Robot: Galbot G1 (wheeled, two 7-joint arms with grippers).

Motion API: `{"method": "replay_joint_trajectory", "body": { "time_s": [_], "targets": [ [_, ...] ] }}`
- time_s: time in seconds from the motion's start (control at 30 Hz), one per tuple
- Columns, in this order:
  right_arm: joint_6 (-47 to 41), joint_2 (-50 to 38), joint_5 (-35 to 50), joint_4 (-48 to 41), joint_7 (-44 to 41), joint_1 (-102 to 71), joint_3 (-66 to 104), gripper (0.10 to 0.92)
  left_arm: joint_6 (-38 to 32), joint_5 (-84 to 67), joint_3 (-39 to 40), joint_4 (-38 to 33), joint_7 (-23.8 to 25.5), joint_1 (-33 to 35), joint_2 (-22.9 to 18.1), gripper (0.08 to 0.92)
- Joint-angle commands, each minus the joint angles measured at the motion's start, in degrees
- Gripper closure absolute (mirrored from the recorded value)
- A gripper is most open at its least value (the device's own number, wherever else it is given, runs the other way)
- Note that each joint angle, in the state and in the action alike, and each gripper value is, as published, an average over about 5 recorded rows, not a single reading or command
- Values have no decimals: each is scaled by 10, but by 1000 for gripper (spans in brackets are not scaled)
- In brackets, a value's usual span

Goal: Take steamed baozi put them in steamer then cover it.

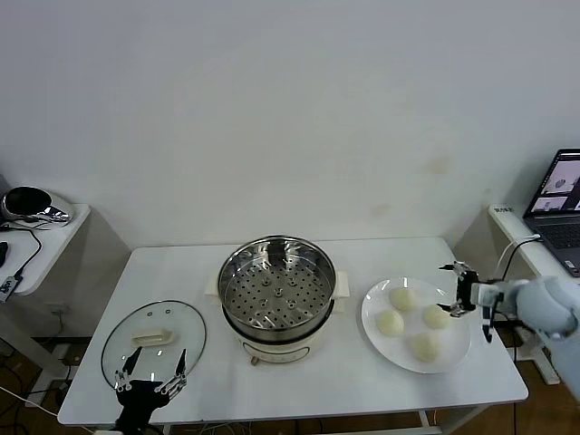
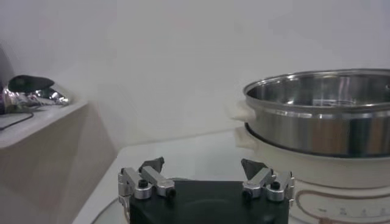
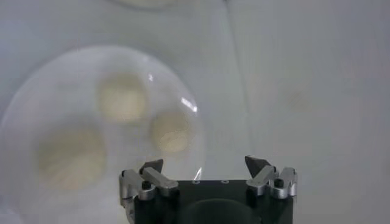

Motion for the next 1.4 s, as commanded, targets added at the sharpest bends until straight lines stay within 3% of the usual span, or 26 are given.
{"method": "replay_joint_trajectory", "body": {
  "time_s": [0.03,0.5,1.4],
  "targets": [
    [23,41,-29,-146,-102,235,-233,203,2,6,-5,1,3,-5,2,177],
    [61,182,-56,-283,-127,329,-343,203,-6,17,-27,8,6,-2,1,177],
    [65,217,-87,-328,-89,277,-319,224,-14,27,-39,8,10,5,0,177]
  ]
}}
